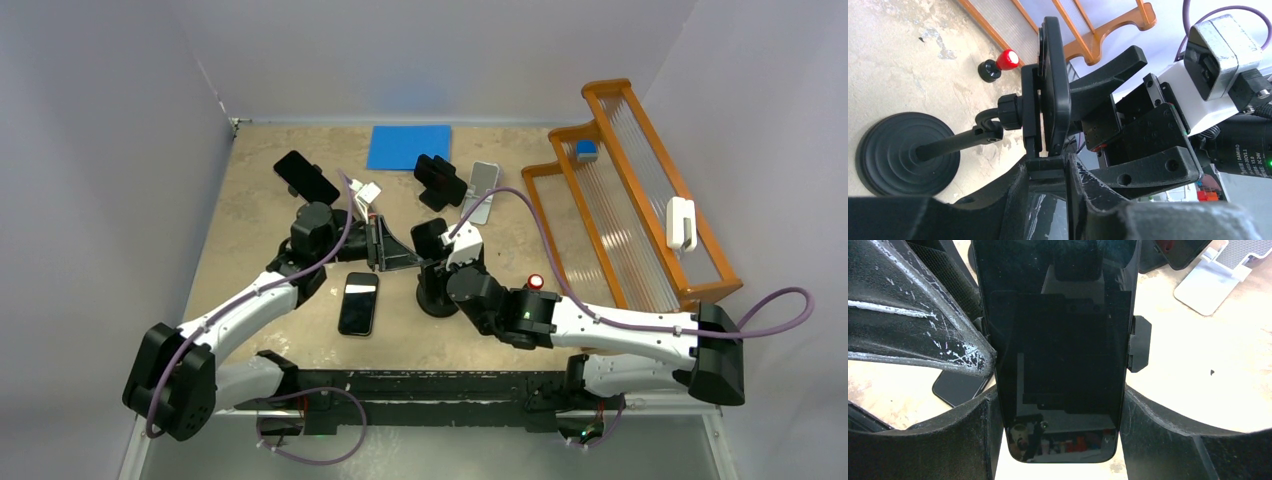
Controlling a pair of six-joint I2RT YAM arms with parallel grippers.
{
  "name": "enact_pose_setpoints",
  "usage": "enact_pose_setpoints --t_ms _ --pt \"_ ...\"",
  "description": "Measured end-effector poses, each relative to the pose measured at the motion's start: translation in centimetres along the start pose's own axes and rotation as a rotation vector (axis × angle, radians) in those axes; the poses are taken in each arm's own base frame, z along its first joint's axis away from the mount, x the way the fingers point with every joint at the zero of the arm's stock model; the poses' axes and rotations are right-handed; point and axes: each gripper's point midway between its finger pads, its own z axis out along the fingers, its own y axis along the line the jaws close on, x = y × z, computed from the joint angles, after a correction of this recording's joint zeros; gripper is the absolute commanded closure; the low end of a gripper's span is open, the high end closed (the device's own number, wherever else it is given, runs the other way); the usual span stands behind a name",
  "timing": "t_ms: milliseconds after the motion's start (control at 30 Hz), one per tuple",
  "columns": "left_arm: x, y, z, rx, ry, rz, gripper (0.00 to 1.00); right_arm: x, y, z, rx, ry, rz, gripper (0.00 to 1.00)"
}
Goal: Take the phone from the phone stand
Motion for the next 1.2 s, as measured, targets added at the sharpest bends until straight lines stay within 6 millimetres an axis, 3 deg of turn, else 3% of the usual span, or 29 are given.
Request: enact_pose_setpoints --t_ms 133,200,367,600,1200 --pt "0.1 0.2 0.1 -0.003 0.004 -0.009 1.00 0.0 -0.1 0.0 0.000 0.000 -0.004 0.71" --pt "0.1 0.2 0.1 -0.002 0.005 -0.009 1.00 0.0 -0.1 0.0 0.001 0.000 -0.004 0.76" --pt "0.0 0.6 0.0 -0.004 -0.020 -0.011 1.00 0.2 -0.5 0.3 -0.041 -0.002 0.041 1.00" --pt "-0.2 0.8 0.1 0.047 -0.071 -0.035 1.00 0.1 -0.6 0.0 -0.181 -0.021 0.138 1.00" --pt "-0.3 1.1 0.0 0.050 -0.080 -0.054 0.97 -0.6 1.0 -1.4 -0.322 -0.015 0.223 1.00"
